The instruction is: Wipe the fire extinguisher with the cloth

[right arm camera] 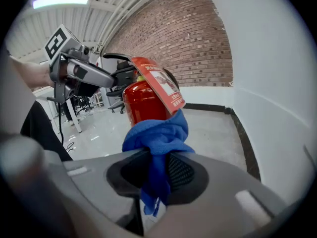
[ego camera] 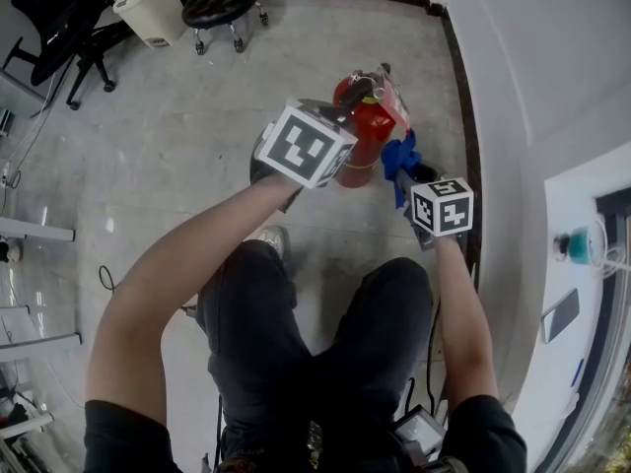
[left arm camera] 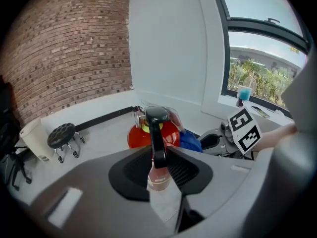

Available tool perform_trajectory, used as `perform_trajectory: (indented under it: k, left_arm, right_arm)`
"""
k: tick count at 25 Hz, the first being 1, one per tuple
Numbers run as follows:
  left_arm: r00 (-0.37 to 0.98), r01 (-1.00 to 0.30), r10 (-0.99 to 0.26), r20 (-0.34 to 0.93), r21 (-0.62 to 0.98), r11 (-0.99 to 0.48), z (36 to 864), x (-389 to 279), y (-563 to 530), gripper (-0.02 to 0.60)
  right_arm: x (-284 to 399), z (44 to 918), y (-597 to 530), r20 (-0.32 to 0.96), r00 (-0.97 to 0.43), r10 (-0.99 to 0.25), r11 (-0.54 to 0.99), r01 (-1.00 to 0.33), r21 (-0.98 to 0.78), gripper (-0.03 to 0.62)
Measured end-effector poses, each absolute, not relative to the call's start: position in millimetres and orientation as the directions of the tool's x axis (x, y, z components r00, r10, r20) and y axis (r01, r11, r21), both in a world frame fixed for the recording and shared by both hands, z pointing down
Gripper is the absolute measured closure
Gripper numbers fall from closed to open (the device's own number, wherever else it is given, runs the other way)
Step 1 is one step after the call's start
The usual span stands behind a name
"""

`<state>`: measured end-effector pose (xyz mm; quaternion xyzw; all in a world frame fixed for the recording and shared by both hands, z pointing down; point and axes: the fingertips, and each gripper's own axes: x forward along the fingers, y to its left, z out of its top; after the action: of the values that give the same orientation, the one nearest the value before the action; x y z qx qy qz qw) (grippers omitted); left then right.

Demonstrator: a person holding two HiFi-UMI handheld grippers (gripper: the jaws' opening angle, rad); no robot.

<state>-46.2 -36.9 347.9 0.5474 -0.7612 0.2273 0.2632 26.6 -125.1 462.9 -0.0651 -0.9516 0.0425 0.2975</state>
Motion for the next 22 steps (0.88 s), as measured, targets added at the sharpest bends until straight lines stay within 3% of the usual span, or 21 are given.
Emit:
perform_trajectory:
  k: [10, 17, 22]
  left_arm:
    - [-0.346, -0.936, -0.704, 0.620, -0.177, 0.305, 342, -84, -2, 0.492]
    - [-0.262, -0.961, -0.777, 0.573, -0.230, 0.155, 341, -97, 9, 0.491]
    - [-0.259, -0.962, -0.790, 0.555, -0.226, 0.157, 346, -107, 12, 0.488]
  right_arm:
    - [9, 465, -65, 0.486, -0.817, 0.310, 0.950, 0.286, -0.124, 0.511]
    - [1, 470, -40, 0.472, -0.788, 0.396, 0.910, 0.404, -0.090, 0.511]
    - [-5, 479, -27, 0.464, -0.780, 0.419, 0.897, 0.436, -0.076, 0.511]
